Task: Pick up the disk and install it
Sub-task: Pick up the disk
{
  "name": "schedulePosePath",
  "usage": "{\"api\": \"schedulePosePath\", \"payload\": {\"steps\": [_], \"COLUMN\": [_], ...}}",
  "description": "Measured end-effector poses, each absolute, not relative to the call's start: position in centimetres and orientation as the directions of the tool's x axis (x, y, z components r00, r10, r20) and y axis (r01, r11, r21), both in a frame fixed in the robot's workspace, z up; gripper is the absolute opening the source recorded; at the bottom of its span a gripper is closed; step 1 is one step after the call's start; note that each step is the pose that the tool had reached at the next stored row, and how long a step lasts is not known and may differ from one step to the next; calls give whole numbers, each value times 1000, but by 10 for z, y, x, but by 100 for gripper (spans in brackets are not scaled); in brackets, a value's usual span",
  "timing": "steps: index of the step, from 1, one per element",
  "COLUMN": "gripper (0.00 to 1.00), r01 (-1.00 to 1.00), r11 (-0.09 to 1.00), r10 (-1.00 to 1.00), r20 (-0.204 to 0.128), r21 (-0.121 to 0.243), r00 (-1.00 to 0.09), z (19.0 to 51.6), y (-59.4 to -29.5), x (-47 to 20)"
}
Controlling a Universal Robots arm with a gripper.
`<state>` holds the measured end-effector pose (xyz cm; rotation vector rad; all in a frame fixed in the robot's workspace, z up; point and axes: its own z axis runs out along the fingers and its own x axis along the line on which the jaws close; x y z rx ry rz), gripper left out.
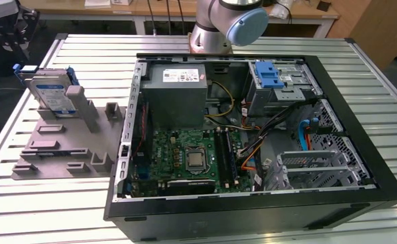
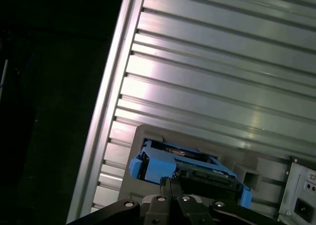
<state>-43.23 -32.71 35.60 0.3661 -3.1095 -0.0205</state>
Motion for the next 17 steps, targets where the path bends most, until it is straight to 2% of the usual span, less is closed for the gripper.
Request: {"api": "schedulePosePath", "payload": {"steps": [17], "gripper": [11], "r01": [-283], "r11": [959], "r10": [-283], "r20": [9], "r21": [14], "r00": [-959], "z": [356], "y": [-327], "x": [-432]}}
